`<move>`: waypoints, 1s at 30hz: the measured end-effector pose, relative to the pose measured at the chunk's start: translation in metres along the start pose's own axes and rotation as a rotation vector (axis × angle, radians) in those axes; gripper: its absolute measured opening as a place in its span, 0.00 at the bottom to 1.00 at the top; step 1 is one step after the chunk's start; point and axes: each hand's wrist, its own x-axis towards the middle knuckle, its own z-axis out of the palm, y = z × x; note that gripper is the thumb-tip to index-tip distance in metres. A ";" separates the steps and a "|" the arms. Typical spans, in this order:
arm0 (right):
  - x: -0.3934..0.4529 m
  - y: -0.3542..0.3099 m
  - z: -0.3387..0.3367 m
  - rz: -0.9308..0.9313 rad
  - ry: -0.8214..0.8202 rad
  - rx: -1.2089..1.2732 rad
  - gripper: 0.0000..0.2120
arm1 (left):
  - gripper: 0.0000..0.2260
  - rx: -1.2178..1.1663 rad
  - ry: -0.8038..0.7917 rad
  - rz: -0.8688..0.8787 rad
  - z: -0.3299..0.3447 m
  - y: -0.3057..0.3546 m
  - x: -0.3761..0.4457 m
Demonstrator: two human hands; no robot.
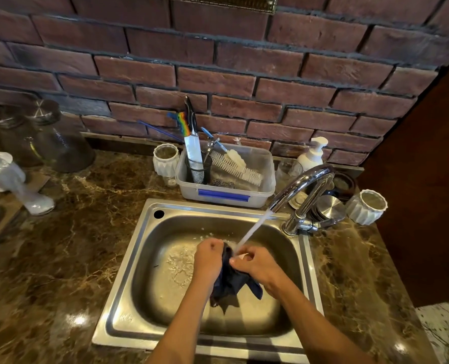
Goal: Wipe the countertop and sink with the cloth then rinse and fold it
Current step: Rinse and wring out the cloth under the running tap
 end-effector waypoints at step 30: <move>0.012 0.013 0.058 0.470 0.485 0.917 0.14 | 0.13 -0.851 0.013 -0.536 0.038 -0.040 0.007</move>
